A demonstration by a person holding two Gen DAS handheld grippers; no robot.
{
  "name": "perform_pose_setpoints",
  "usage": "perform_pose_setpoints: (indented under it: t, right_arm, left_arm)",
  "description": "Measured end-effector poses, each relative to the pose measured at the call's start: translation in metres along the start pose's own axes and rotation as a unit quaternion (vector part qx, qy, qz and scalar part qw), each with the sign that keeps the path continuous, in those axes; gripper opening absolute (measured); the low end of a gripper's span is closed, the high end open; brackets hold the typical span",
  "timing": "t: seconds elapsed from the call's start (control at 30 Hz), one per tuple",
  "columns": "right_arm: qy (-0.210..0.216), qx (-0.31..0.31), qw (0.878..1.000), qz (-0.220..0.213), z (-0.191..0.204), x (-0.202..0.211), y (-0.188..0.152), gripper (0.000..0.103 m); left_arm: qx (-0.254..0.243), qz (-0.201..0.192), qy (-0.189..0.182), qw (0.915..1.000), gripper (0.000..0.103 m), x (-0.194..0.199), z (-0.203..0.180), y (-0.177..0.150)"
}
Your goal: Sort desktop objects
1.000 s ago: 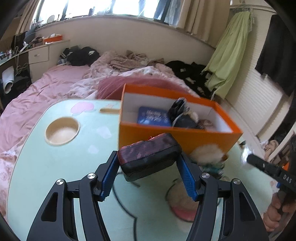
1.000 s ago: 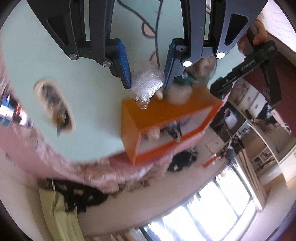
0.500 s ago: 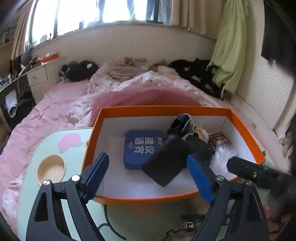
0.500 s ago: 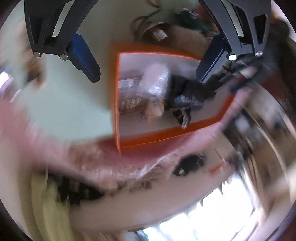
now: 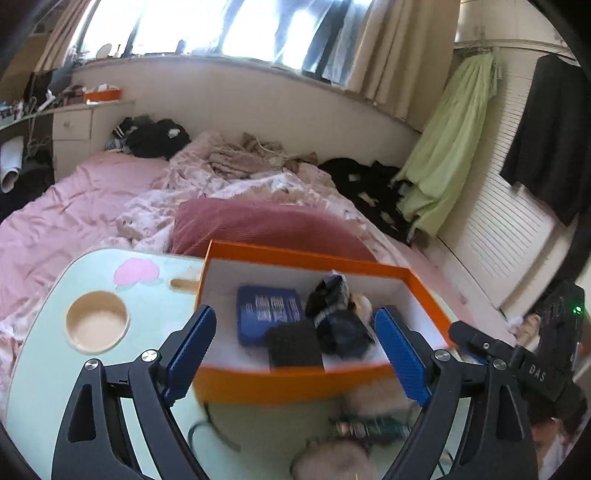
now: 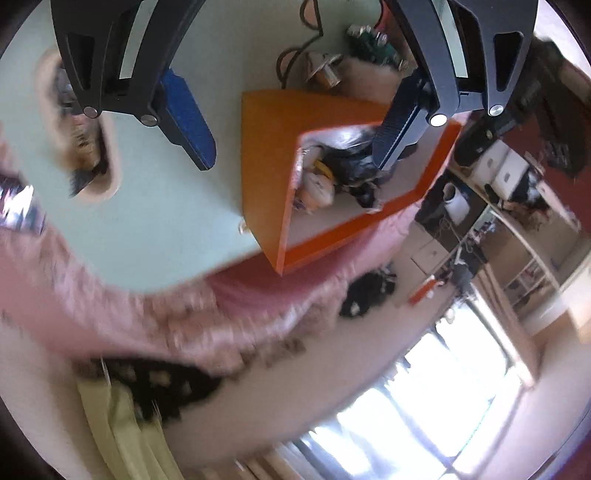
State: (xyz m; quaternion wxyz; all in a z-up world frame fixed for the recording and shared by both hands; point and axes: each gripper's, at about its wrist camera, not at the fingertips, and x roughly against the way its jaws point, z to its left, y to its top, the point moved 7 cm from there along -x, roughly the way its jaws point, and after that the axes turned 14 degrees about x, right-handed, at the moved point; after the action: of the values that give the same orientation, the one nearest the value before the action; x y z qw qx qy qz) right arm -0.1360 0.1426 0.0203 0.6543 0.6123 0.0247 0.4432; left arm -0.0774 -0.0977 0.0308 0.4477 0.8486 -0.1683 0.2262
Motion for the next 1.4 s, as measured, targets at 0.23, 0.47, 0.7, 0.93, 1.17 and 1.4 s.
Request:
perform_pose_setpoints:
  t: [0.23,0.47,0.7,0.93,1.17,1.4]
  right_arm:
    - [-0.06,0.157,0.986,0.023,0.05,0.046,-0.065,0.088]
    - [-0.135,0.199,0.97,0.038,0.047,0.035,-0.118,0.1]
    - [-0.125,0.197,0.972,0.025,0.043,0.038,-0.121,0.102]
    - [-0.123,0.197,0.972,0.023,0.043,0.038,-0.123,0.102]
    - [-0.123,0.198,0.972,0.021,0.044,0.038,-0.123,0.103]
    - [-0.125,0.2,0.972,0.019,0.045,0.037,-0.121,0.102]
  left_arm:
    - [-0.092,0.082,0.027,0.992,0.088,0.033,0.002,-0.08]
    - [-0.122,0.123,0.05,0.9837,0.088,0.018,0.004,-0.114]
    - [-0.137,0.119,0.08,0.98,0.103,0.007,0.007,-0.119]
    - [-0.138,0.117,0.078,0.9804,0.103,0.005,0.007,-0.12]
    - [-0.139,0.116,0.076,0.9806,0.103,0.008,0.008,-0.12]
    - [-0.14,0.116,0.074,0.9805,0.103,0.01,0.006,-0.12]
